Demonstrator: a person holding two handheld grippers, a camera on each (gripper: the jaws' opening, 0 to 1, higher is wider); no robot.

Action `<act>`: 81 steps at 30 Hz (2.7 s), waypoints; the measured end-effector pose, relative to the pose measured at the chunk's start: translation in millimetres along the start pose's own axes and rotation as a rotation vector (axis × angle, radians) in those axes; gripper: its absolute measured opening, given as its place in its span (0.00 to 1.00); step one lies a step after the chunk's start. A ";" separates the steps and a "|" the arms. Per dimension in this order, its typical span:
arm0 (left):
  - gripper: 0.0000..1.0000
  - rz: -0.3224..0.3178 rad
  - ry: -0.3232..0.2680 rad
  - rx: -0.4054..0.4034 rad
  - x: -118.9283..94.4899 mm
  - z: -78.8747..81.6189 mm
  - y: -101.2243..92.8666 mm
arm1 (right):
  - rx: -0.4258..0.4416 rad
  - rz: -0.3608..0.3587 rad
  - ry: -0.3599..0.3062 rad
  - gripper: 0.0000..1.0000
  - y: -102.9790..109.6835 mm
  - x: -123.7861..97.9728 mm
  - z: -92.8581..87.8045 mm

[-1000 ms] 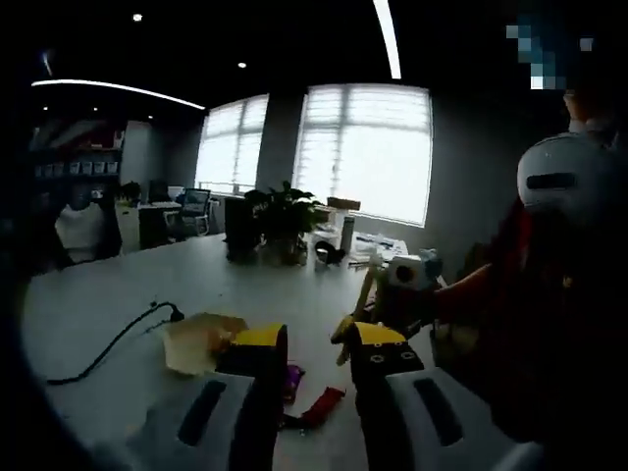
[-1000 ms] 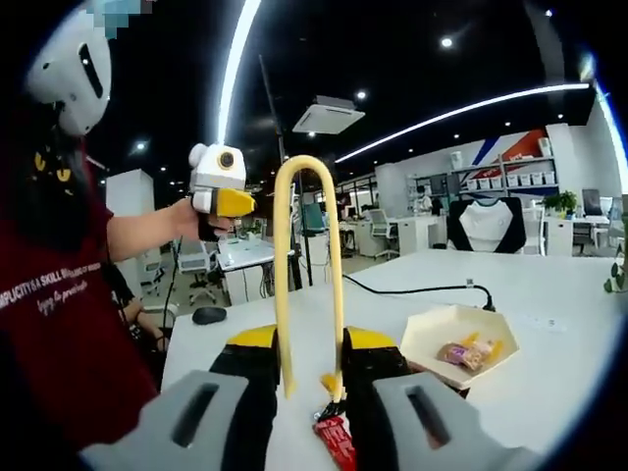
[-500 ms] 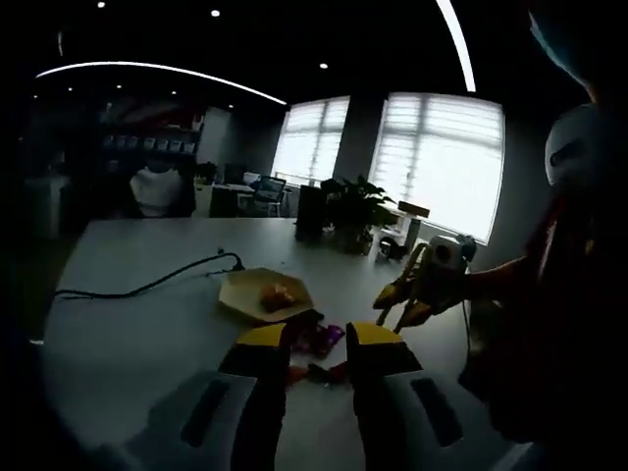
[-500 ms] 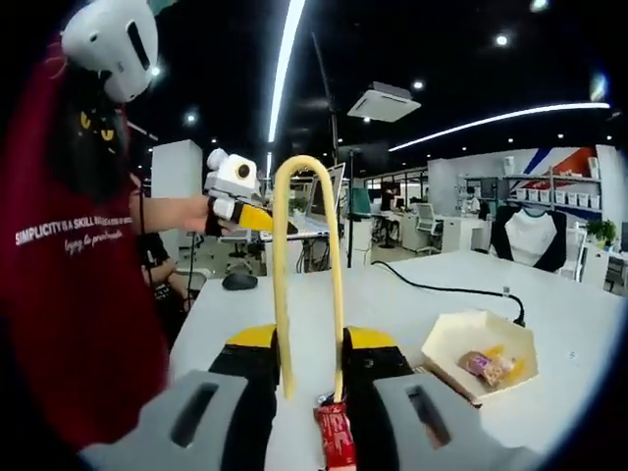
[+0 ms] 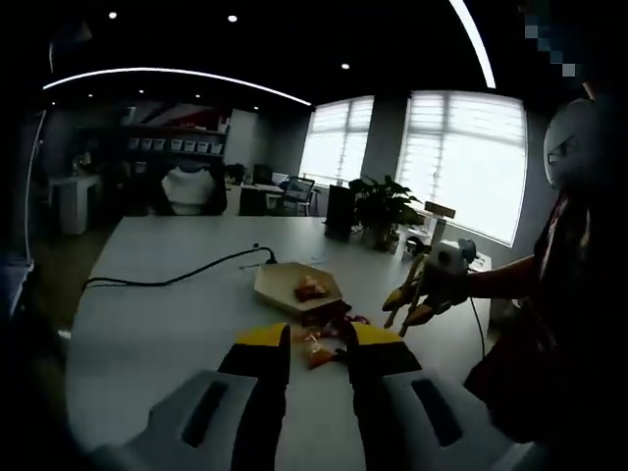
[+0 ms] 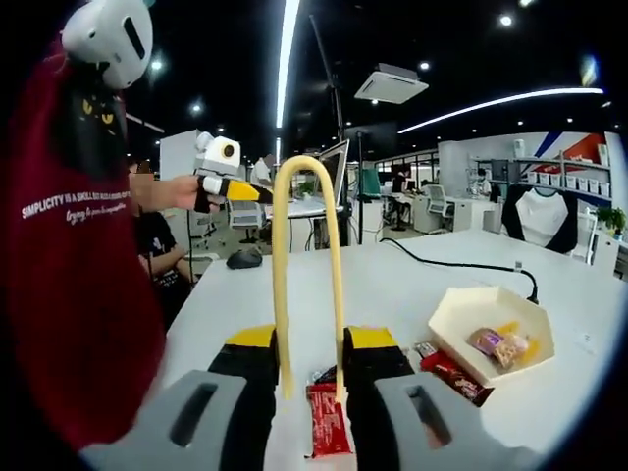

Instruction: Place the target food into the container with the food tongs after gripping and lifting it, then release it inside without dropping or visibly crushing the food.

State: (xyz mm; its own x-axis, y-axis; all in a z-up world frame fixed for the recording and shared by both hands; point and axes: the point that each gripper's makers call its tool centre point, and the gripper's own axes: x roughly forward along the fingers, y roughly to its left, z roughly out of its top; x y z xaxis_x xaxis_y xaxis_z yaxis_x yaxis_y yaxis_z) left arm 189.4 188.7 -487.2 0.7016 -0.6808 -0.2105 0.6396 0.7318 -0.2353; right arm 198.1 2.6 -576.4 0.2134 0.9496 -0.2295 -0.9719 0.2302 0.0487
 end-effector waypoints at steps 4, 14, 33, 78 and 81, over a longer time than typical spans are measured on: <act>0.23 0.036 -0.022 -0.029 -9.0 -0.1 10.2 | 0.004 0.012 0.019 0.23 -1.5 2.6 -9.9; 0.23 0.088 0.070 -0.007 -15.3 -14.0 19.5 | 0.006 0.018 0.009 0.22 -0.5 9.2 -29.2; 0.18 0.054 0.094 -0.035 0.0 -24.4 12.0 | 0.023 0.010 0.029 0.23 -6.4 7.6 -48.1; 0.18 -0.003 0.030 -0.047 1.5 -14.2 1.1 | -0.112 -0.273 -0.189 0.19 -33.5 -33.1 84.3; 0.18 -0.009 0.038 -0.037 3.0 -16.3 1.1 | -0.172 -0.301 -0.209 0.19 -38.2 -42.8 102.4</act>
State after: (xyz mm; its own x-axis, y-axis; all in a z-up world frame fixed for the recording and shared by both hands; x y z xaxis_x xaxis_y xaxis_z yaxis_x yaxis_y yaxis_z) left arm 187.1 187.0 -503.5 0.6828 -0.6886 -0.2443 0.6331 0.7245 -0.2725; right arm 236.2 -25.0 -468.8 0.4895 0.8720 -0.0049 -0.8614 0.4827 -0.1584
